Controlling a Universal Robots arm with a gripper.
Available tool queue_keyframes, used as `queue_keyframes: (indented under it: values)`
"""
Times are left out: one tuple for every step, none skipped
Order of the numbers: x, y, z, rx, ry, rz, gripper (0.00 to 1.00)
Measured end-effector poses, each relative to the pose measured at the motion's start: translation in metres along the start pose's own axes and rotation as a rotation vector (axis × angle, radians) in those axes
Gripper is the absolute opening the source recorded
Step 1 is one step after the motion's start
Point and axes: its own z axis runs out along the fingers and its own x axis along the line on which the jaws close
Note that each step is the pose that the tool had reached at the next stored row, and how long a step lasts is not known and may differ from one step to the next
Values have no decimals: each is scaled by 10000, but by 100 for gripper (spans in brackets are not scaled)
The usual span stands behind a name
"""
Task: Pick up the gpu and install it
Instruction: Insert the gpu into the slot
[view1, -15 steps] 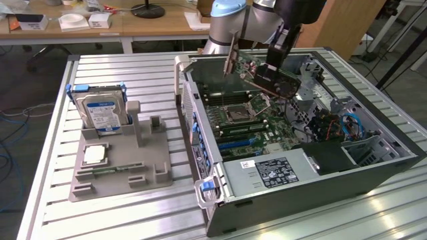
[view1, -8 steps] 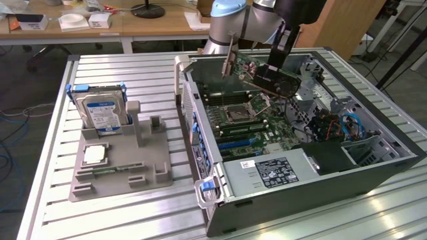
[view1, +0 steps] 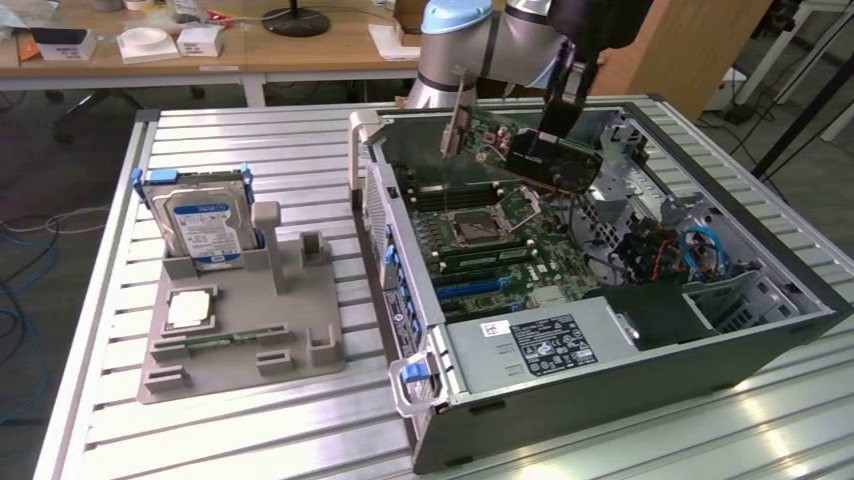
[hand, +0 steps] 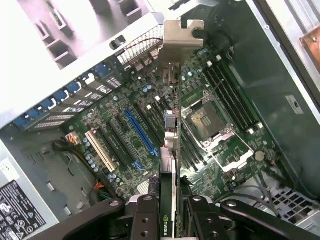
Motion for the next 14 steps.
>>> queue_keyframes:
  values:
    - [0, 0, 0, -3, 3, -131, 26]
    - [0, 0, 1, -6, 7, -275, 26]
    - [0, 0, 1, -9, 10, -409, 26]
    - [0, 0, 2, -13, 13, -540, 26]
    - [0, 0, 2, -16, 16, -673, 26]
    - [0, 0, 2, -19, 20, -808, 26]
    - [0, 0, 3, -22, 23, -941, 26]
    - [0, 0, 3, -25, 27, -1077, 26]
    - [0, 0, 3, -29, 30, -1221, 26]
    - [0, 0, 4, -32, 33, -1359, 26]
    - [0, 0, 4, -35, 36, -1496, 26]
    - [0, 0, 5, -38, 39, -1635, 26]
    - [0, 0, 6, -42, 43, -1774, 26]
    - [0, 0, 6, -45, 46, -1913, 26]
